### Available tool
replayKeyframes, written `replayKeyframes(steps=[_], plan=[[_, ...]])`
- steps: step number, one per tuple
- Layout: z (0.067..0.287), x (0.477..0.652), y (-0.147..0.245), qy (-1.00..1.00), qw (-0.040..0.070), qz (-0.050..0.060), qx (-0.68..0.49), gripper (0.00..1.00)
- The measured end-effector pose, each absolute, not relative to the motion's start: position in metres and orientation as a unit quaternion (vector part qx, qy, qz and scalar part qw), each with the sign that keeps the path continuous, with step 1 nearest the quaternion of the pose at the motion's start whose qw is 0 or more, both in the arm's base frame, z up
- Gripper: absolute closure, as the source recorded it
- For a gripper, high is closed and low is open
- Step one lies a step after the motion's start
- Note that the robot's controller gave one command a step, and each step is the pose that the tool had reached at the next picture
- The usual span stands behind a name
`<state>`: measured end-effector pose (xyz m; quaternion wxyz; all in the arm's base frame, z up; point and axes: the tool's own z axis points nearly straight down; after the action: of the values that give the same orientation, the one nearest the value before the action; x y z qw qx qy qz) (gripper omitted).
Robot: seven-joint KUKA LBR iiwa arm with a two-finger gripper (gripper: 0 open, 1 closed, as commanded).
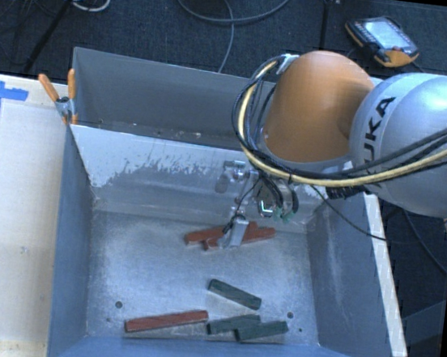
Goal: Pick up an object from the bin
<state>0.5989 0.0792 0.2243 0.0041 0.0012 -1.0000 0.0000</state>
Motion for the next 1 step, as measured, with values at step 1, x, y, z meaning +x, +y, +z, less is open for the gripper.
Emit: replayKeyframes(steps=[1], plan=[[0.2291,0.6004,0.0787,-1.0,0.0,0.0,0.0,0.0]])
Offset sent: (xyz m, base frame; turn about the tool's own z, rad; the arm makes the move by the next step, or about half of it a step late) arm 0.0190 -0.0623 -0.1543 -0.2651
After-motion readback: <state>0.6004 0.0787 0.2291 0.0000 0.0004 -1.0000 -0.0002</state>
